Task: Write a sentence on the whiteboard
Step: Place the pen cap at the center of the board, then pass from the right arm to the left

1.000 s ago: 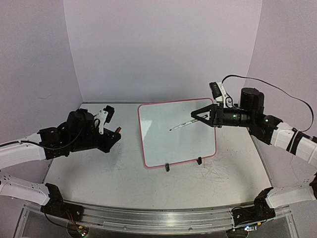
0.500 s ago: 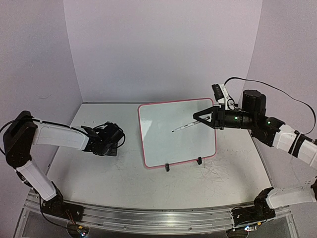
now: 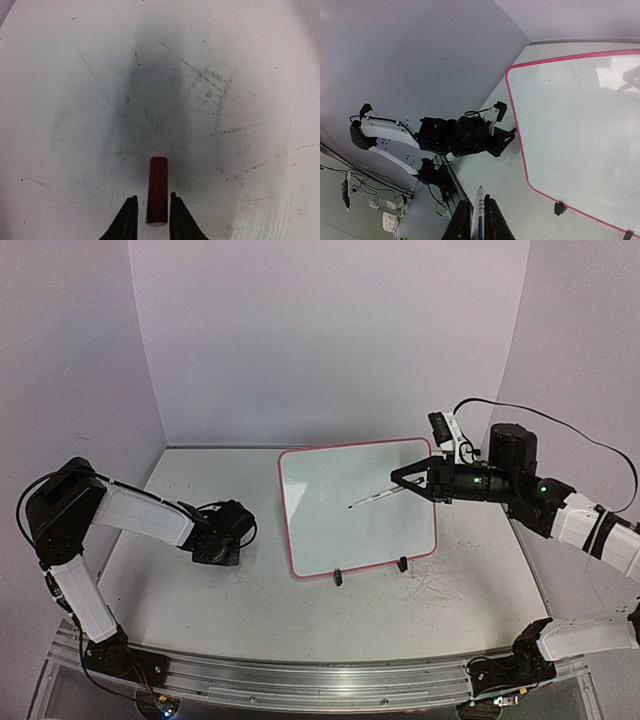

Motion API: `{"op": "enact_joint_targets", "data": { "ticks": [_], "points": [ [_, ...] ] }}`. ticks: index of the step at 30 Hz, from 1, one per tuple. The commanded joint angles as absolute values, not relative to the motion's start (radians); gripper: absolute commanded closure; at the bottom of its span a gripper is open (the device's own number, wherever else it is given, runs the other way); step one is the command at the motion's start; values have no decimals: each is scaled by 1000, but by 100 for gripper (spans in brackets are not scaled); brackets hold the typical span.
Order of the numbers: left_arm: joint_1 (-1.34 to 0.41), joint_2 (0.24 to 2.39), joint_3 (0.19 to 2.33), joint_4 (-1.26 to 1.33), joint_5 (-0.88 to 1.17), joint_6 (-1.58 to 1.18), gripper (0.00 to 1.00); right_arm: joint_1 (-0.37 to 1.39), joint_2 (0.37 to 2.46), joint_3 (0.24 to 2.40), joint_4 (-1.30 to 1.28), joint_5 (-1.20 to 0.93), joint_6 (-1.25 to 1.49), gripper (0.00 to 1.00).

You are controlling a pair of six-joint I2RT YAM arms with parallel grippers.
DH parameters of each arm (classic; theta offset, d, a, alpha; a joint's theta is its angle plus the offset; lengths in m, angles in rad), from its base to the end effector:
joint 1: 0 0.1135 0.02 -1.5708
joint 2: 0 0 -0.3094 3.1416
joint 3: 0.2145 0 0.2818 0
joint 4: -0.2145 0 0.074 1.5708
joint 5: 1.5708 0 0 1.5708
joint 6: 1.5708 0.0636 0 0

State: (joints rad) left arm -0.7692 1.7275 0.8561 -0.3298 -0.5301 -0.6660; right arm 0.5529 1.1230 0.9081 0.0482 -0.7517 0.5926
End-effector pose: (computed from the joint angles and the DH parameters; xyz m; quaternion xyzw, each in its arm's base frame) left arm 0.2652 -0.2120 0.1269 0.0009 0.9499 0.0774 0.3029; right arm 0.2211 0.1875 0.3723 -0.2229 0.7148 0.5611 0.3530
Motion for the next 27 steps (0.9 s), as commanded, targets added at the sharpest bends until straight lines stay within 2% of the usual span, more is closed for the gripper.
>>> {"op": "enact_joint_targets", "data": {
  "ticks": [1, 9, 12, 15, 20, 24, 27],
  "points": [
    [-768, 1677, 837, -316, -557, -677, 72, 555, 1130, 918, 68, -736, 580, 100],
    [-768, 1457, 897, -453, -578, -668, 49, 555, 1131, 927, 55, -739, 576, 100],
    [-768, 1319, 931, -463, -495, -628, 40, 556, 1144, 921, 56, -748, 576, 100],
    [-769, 1219, 980, -423, -319, -563, 35, 561, 1161, 917, 72, -764, 582, 100],
    [-812, 1178, 1034, -210, 138, -493, 17, 595, 1190, 925, 99, -764, 593, 100],
    [-958, 1249, 1061, -58, 219, -462, 15, 634, 1209, 930, 136, -757, 613, 100],
    [-982, 1315, 1051, 88, 345, -479, 15, 668, 1226, 934, 163, -764, 629, 100]
  ]
}}
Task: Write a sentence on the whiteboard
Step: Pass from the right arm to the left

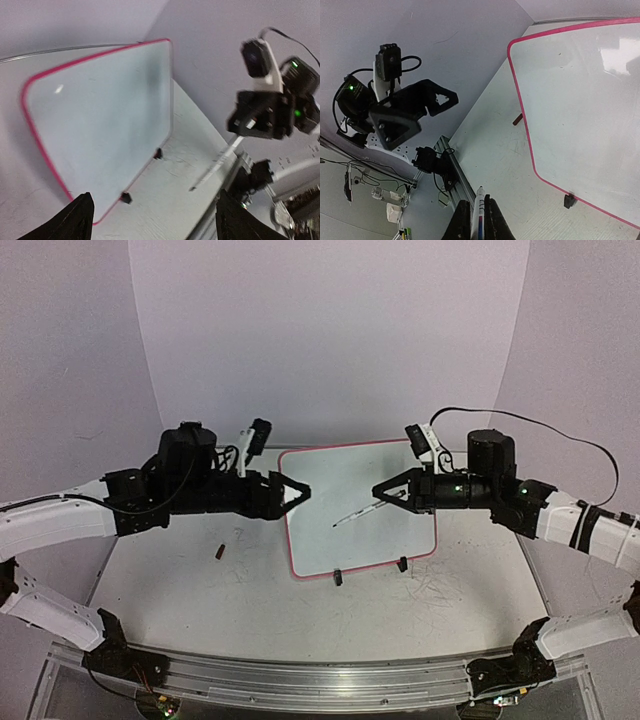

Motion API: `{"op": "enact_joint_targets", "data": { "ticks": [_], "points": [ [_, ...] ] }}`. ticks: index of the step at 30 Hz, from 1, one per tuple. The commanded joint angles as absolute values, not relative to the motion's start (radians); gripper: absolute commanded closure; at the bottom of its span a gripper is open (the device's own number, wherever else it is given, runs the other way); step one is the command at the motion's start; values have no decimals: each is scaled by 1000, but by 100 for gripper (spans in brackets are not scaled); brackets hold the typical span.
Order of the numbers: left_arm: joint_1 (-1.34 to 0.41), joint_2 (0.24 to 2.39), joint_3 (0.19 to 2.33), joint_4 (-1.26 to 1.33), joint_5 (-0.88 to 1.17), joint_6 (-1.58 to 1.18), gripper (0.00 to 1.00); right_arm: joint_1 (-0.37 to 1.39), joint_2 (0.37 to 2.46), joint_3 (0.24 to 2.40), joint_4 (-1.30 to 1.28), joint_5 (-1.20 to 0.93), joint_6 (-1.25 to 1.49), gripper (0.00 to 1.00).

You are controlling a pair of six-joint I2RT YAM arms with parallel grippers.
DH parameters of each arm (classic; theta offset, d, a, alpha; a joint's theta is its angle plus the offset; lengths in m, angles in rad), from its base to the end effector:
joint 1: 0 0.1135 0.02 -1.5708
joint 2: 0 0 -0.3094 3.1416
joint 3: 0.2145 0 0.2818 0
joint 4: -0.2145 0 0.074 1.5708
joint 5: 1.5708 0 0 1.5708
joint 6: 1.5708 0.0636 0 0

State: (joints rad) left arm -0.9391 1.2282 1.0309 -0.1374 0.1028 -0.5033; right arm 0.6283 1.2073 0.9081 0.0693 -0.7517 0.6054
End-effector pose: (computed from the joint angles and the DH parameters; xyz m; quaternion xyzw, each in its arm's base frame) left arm 0.1881 -0.2681 0.3647 0.2050 0.7882 -0.4135 0.4069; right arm 0.2237 0.2162 0.3514 -0.2364 0.7262 0.5689 0.3051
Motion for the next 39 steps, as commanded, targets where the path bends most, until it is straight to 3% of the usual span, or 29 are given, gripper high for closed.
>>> {"op": "enact_joint_targets", "data": {
  "ticks": [1, 9, 14, 20, 26, 30, 34, 39],
  "points": [
    [-985, 1339, 1064, 93, 364, -473, 15, 682, 1231, 939, 169, -767, 630, 100],
    [-1009, 1444, 1117, 120, 610, -425, 17, 747, 1241, 957, 184, -773, 633, 100],
    [-1009, 1443, 1080, 120, 622, -421, 29, 750, 1240, 962, 202, -790, 639, 100],
    [-1009, 1437, 1060, 118, 648, -400, 36, 751, 1236, 972, 203, -817, 639, 100],
    [-1001, 1423, 1069, 69, 612, -362, 57, 752, 1224, 956, 207, -829, 646, 100],
    [-984, 1420, 1093, 17, 603, -318, 80, 752, 1203, 933, 212, -844, 643, 100],
    [-983, 1426, 1126, -68, 605, -260, 95, 752, 1172, 923, 200, -848, 629, 99],
    [-983, 1425, 1156, -155, 604, -174, 100, 752, 1158, 984, 12, -827, 480, 68]
  ]
}}
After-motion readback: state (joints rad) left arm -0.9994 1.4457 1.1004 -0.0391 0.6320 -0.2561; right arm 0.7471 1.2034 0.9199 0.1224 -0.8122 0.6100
